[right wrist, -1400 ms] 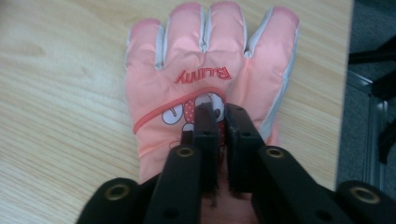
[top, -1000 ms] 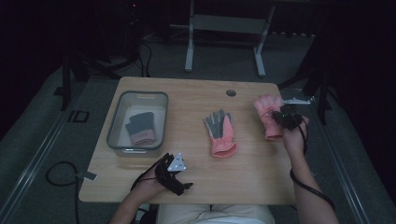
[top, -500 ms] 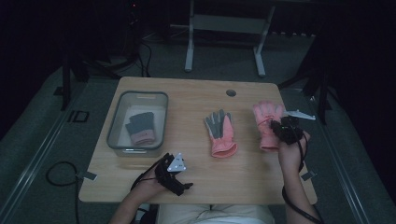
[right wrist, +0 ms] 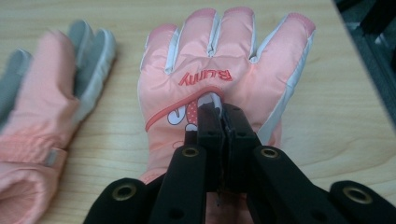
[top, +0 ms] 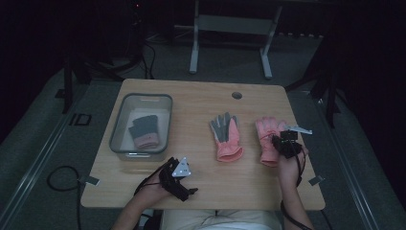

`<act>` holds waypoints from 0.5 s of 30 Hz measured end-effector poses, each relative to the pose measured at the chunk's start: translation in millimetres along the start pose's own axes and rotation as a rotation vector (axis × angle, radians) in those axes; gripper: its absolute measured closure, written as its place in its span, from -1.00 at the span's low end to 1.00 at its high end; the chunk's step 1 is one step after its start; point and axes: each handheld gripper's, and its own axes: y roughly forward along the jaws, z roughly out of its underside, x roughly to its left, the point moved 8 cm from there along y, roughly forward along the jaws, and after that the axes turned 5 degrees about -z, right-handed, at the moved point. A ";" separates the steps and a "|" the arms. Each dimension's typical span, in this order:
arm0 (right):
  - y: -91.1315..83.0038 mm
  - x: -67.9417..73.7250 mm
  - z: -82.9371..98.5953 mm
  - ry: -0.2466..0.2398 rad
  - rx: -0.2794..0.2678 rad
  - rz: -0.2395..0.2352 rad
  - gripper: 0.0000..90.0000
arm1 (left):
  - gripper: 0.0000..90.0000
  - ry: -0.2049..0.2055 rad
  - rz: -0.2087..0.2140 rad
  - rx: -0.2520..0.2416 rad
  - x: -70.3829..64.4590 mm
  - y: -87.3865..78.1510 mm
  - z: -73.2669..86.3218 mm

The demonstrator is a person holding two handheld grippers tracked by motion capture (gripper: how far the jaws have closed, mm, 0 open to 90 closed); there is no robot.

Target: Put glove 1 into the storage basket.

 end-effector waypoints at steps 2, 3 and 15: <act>12.8 -2.8 7.0 0.008 0.025 0.016 0.94 | -0.94 -0.001 0.001 -0.001 -0.1 -0.1 0.0; 16.5 -3.3 9.2 0.013 0.032 0.016 0.94 | -0.94 0.001 0.000 -0.001 0.1 -0.2 0.2; 15.1 -6.2 5.9 -0.150 0.041 -0.046 0.64 | -0.94 0.010 0.002 0.000 0.5 0.0 1.0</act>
